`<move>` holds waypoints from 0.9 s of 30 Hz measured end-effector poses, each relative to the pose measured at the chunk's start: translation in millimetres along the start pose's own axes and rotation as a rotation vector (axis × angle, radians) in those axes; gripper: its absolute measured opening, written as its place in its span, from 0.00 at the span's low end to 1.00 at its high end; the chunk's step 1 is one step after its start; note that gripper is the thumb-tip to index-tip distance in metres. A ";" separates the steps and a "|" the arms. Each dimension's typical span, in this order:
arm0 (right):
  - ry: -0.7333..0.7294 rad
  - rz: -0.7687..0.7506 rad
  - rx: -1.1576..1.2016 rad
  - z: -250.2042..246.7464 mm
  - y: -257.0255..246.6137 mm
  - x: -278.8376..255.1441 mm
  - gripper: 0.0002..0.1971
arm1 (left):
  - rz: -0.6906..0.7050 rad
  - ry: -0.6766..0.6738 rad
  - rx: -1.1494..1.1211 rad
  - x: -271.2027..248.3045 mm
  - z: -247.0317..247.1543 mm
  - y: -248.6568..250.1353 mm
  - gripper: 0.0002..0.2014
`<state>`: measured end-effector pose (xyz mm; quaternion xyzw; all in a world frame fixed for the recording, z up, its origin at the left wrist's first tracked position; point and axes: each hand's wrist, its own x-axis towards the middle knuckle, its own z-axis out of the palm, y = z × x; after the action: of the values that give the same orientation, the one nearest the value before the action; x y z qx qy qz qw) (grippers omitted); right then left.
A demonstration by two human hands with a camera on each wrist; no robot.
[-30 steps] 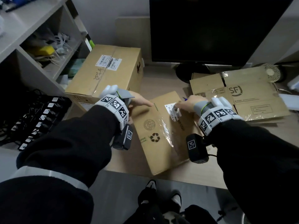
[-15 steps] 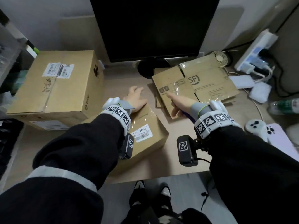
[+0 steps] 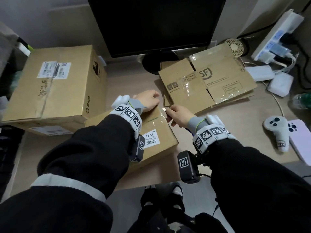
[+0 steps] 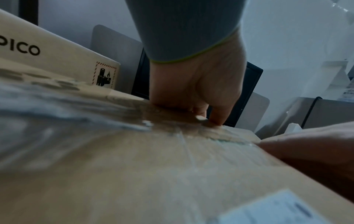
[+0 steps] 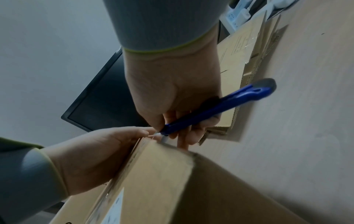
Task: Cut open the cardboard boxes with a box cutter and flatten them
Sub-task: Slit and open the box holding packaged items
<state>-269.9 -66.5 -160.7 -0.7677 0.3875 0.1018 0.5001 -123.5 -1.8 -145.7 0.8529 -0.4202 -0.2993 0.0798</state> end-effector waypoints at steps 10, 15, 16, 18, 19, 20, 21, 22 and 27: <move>0.079 -0.086 -0.033 5.0 -4.5 10.4 0.12 | -0.006 0.002 -0.028 -0.2 -0.5 1.0 0.20; 0.075 -0.111 -0.120 4.6 -6.6 15.0 0.14 | -0.007 -0.002 -0.040 0.4 -0.6 1.6 0.19; 0.075 -0.117 -0.135 4.2 -7.0 15.8 0.14 | -0.010 0.000 -0.042 0.6 -0.5 1.8 0.19; 0.078 -0.135 -0.167 2.8 -7.9 16.4 0.15 | -0.014 0.005 -0.044 0.7 -0.4 1.5 0.19; 0.079 -0.145 -0.183 1.6 -8.1 16.3 0.16 | -0.014 0.004 -0.044 1.0 -0.5 1.4 0.19; 0.077 -0.154 -0.196 0.0 -8.1 15.8 0.16 | -0.015 0.001 -0.045 1.6 -0.4 1.3 0.19; 0.073 -0.163 -0.201 -1.5 -7.9 15.0 0.16 | -0.016 -0.002 -0.044 1.8 -0.3 1.2 0.19; 0.066 -0.169 -0.200 -3.1 -7.7 14.3 0.16 | -0.018 -0.003 -0.043 2.0 0.1 1.1 0.18; 0.025 -0.203 -0.170 -10.8 -5.0 9.1 0.14 | -0.017 -0.007 -0.021 2.5 0.4 2.3 0.18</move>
<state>-262.8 -79.1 -157.0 -0.8438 0.3041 0.0736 0.4361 -124.1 -5.1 -146.2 0.8546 -0.4098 -0.3075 0.0848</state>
